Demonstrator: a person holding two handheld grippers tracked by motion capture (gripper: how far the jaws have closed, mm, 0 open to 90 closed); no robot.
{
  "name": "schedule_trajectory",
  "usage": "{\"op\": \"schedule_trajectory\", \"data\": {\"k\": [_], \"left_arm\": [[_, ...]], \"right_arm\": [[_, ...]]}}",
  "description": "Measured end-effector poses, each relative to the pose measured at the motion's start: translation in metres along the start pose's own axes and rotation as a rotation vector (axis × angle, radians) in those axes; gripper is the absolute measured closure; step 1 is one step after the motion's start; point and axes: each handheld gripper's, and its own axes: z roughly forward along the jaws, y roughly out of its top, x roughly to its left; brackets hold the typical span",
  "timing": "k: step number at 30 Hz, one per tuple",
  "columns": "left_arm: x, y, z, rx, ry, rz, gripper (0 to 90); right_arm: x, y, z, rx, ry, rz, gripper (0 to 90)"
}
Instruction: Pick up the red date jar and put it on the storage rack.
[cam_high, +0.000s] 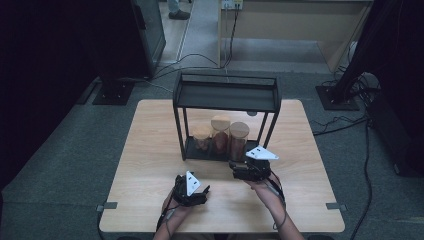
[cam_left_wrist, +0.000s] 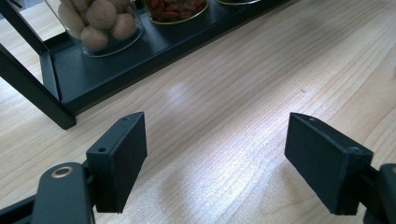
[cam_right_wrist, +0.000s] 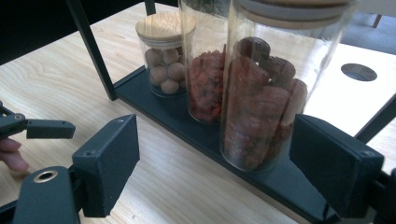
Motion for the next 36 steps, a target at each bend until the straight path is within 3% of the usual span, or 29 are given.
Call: {"op": "schedule_trajectory", "data": {"k": [20,36], "left_arm": [[-0.002,0.003,0.002,0.020,0.005,0.007,21.0],[-0.002,0.004,0.003,0.023,0.005,0.006,21.1]], "right_arm": [[-0.014,-0.017,-0.013,-0.006,0.054,-0.054,15.9],[-0.016,-0.031,-0.016,-0.013,0.092,-0.094,16.0]]}}
